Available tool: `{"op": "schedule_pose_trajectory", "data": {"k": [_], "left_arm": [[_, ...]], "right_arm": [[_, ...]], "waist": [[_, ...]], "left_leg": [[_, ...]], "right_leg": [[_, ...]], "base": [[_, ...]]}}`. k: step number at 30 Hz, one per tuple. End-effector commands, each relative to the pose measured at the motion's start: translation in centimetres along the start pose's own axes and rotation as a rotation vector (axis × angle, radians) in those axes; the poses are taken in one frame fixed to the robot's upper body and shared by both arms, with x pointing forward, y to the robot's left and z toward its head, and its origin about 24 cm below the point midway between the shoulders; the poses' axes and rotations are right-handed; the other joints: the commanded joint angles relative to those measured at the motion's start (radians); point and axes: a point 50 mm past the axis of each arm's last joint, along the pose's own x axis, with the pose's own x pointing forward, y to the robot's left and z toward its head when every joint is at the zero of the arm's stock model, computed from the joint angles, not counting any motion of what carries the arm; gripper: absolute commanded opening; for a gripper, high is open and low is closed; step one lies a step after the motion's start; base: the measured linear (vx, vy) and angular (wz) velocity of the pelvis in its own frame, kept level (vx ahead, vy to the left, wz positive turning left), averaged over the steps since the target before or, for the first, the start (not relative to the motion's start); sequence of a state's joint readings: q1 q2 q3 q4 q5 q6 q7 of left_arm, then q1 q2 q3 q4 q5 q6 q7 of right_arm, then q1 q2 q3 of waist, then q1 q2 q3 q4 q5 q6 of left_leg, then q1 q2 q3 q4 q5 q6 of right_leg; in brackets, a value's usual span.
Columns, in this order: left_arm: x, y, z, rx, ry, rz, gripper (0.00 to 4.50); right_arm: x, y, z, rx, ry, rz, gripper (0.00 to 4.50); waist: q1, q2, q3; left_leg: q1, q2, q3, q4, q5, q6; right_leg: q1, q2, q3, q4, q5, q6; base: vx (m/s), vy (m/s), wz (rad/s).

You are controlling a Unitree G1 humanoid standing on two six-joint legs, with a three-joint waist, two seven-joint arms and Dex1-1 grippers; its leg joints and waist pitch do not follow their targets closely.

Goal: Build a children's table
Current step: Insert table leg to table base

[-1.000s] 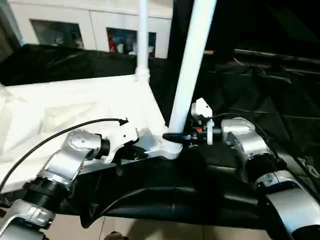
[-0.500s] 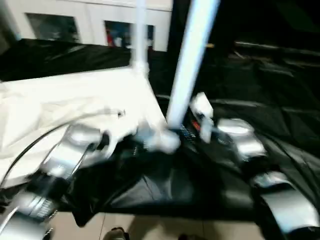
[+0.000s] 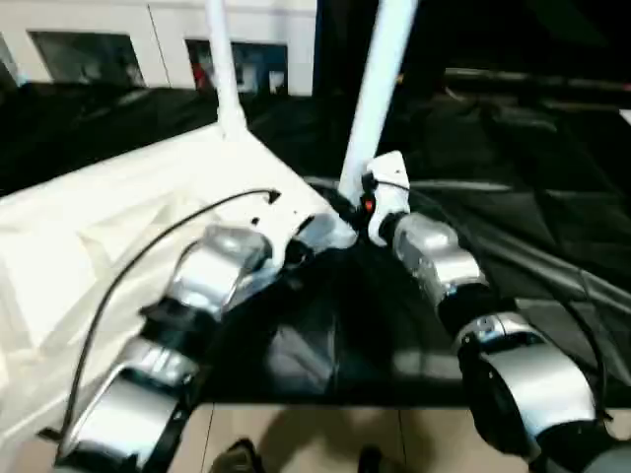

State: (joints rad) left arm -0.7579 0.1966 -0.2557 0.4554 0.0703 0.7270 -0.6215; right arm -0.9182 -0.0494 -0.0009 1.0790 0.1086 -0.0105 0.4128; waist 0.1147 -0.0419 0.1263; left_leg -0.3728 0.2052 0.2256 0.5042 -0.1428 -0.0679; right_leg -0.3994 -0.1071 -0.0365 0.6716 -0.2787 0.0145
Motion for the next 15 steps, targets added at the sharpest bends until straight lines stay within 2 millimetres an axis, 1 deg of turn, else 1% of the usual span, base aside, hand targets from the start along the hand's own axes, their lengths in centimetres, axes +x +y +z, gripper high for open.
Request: {"op": "schedule_pose_trajectory", "data": {"k": [1, 2, 3, 4, 5, 6, 7, 8, 9, 10, 11, 12, 13, 15], "left_arm": [[-0.13, 0.22, 1.24, 0.010, -0.034, 0.051, 0.00], [-0.17, 0.27, 1.22, 0.013, -0.032, 0.050, 0.00], [-0.18, 0.29, 1.22, 0.013, -0.031, 0.051, 0.00], [-0.19, 0.31, 1.23, 0.013, -0.031, 0.051, 0.00], [-0.24, 0.34, 1.27, 0.014, -0.033, 0.046, 0.00], [-0.25, 0.35, 1.35, 0.015, -0.038, 0.041, 0.00], [-0.23, 0.36, 1.46, 0.016, -0.043, 0.038, 0.00], [-0.23, 0.36, 1.47, 0.017, -0.043, 0.038, 0.00], [-0.19, 0.34, 1.52, 0.021, -0.046, 0.035, 0.00], [-0.18, 0.30, 1.62, 0.028, -0.053, 0.027, 0.00], [-0.18, 0.29, 1.64, 0.030, -0.055, 0.024, 0.00], [-0.21, 0.26, 1.72, 0.032, -0.058, 0.020, 0.00], [-0.25, 0.24, 1.78, 0.034, -0.060, 0.017, 0.00], [-0.25, 0.22, 1.82, 0.038, -0.061, 0.015, 0.00]], "right_arm": [[-0.80, 4.10, -8.11, 0.123, 0.349, 0.142, 1.89], [-0.80, 4.22, -8.15, 0.121, 0.353, 0.155, 1.89], [-0.79, 4.25, -8.15, 0.120, 0.353, 0.158, 1.89], [-0.79, 4.27, -8.16, 0.119, 0.353, 0.159, 1.89], [-0.79, 4.32, -8.17, 0.120, 0.355, 0.162, 1.89], [-0.75, 4.38, -8.16, 0.120, 0.356, 0.164, 1.89], [-0.72, 4.44, -8.15, 0.118, 0.360, 0.165, 1.89], [-0.72, 4.44, -8.15, 0.118, 0.360, 0.165, 1.89], [-0.71, 4.46, -8.14, 0.117, 0.361, 0.166, 1.89], [-0.65, 4.47, -8.01, 0.117, 0.358, 0.167, 1.89], [-0.63, 4.46, -7.98, 0.117, 0.357, 0.167, 1.89], [-0.58, 4.42, -7.84, 0.116, 0.354, 0.165, 1.89], [-0.52, 4.39, -7.70, 0.114, 0.352, 0.166, 1.89], [-0.47, 4.35, -7.56, 0.107, 0.350, 0.168, 1.89]], "waist": [[0.016, 0.004, -0.014], [0.039, 0.027, -0.044], [0.023, 0.054, -0.071], [0.010, 0.033, -0.048], [0.013, 0.056, -0.072], [0.000, 0.070, -0.062], [-0.014, 0.062, -0.056], [-0.013, 0.057, -0.056], [-0.012, 0.056, -0.055], [-0.013, 0.046, -0.056], [-0.011, 0.043, -0.057], [-0.009, 0.044, -0.059], [-0.008, 0.047, -0.058], [-0.008, 0.046, -0.059]], "left_leg": [[0.064, -0.012, -0.080, 0.117, -0.207, 0.028], [-0.054, -0.010, -0.130, 0.050, -0.047, -0.001], [0.000, 0.016, -0.113, -0.009, -0.050, -0.064], [-0.016, -0.001, -0.105, -0.020, -0.119, -0.049], [0.012, 0.004, -0.101, -0.019, -0.159, -0.042], [0.030, 0.016, -0.092, -0.029, -0.305, -0.035], [0.024, 0.017, -0.089, -0.035, -0.416, -0.040], [0.027, 0.014, -0.086, -0.037, -0.460, -0.040], [0.026, 0.014, -0.087, -0.040, -0.465, -0.039], [0.017, 0.010, -0.085, -0.044, -0.437, -0.028], [0.016, 0.009, -0.083, -0.045, -0.419, -0.021], [0.019, 0.012, -0.080, -0.046, -0.384, -0.011], [0.018, 0.014, -0.080, -0.047, -0.362, -0.008], [0.016, 0.015, -0.079, -0.048, -0.343, -0.009]], "right_leg": [[-0.056, -0.175, 0.089, -0.298, -1.064, -0.071], [0.100, -0.148, 0.044, -0.182, -0.807, -0.091], [0.060, -0.054, -0.005, -0.141, -0.341, -0.136], [0.045, -0.015, -0.011, -0.134, -0.225, -0.141], [0.044, -0.014, -0.008, -0.122, -0.130, -0.177], [0.024, -0.025, 0.001, -0.140, -0.132, -0.227], [0.028, -0.027, 0.008, -0.150, -0.222, -0.239], [0.026, -0.030, 0.012, -0.160, -0.296, -0.222], [0.027, -0.033, 0.013, -0.162, -0.321, -0.212], [0.034, -0.034, 0.014, -0.166, -0.349, -0.190], [0.035, -0.035, 0.014, -0.169, -0.367, -0.179], [0.032, -0.042, 0.019, -0.175, -0.385, -0.169], [0.031, -0.043, 0.020, -0.175, -0.386, -0.169], [0.032, -0.041, 0.019, -0.174, -0.373, -0.171]], "base": [[0.119, -0.097, -0.40], [0.116, 0.072, -0.49], [0.116, 0.072, -0.49], [0.000, 0.000, 0.00], [-0.001, -0.035, 0.19], [-0.001, -0.035, 0.19], [0.000, 0.000, 0.00], [0.000, 0.000, 0.00], [0.000, 0.000, 0.00], [0.000, 0.000, 0.00], [0.000, 0.000, 0.00], [0.000, 0.000, 0.00], [0.000, 0.000, 0.00], [0.000, 0.000, 0.00]]}}
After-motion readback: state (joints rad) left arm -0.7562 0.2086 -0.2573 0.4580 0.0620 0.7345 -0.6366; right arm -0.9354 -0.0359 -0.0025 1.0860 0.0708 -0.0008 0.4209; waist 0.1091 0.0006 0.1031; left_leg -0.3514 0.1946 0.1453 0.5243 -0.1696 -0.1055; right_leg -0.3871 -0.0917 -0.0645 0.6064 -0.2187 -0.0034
